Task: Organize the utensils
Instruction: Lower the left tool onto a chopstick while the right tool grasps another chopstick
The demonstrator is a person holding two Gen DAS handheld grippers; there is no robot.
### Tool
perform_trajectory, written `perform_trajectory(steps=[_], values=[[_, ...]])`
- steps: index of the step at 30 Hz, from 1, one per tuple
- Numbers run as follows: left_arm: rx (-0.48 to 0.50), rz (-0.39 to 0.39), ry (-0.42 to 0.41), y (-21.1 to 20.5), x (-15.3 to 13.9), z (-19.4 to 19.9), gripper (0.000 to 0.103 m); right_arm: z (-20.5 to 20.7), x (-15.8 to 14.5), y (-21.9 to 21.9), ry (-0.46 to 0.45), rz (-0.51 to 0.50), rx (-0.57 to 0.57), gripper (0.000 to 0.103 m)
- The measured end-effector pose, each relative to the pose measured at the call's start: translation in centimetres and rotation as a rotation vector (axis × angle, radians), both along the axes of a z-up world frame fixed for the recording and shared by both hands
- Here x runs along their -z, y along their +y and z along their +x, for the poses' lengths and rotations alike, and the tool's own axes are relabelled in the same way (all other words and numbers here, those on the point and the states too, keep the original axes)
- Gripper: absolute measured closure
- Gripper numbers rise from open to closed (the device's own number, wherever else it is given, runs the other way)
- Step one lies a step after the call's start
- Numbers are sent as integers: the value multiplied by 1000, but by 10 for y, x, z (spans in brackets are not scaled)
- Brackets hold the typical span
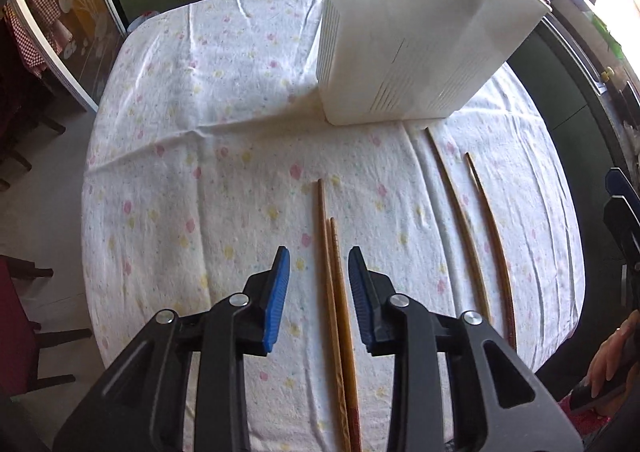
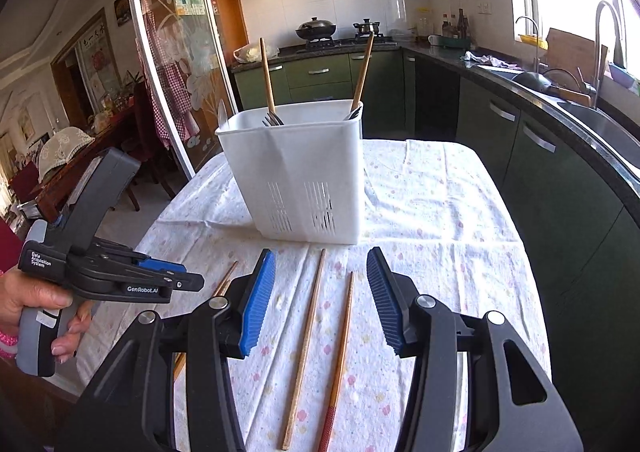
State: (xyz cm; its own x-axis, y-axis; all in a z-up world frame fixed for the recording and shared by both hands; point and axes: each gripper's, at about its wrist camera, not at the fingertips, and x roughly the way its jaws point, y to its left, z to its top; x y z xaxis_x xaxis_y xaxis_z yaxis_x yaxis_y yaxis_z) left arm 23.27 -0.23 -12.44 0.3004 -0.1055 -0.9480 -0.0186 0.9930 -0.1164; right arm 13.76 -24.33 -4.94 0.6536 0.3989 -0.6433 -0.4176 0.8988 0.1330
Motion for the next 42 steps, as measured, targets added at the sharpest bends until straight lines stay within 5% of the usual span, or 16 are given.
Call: perform_trajectory(steps=[14,20,25,31,42], values=[[-1,42,113,-3,26,27,75,10,8,9,39,-19,-19,53],[44,102,157,-13,31,25,78,25,20,31,97,-157,-39,53],[62,93,202,-25,36,20,96,57,43,59,218,-298,-68,55],[90,102,250,-19,36,2,95,99,85,79,414,-387,-81,70],[157,132,312,1,38,-17,93,114,104,101,553,-438,-125,80]])
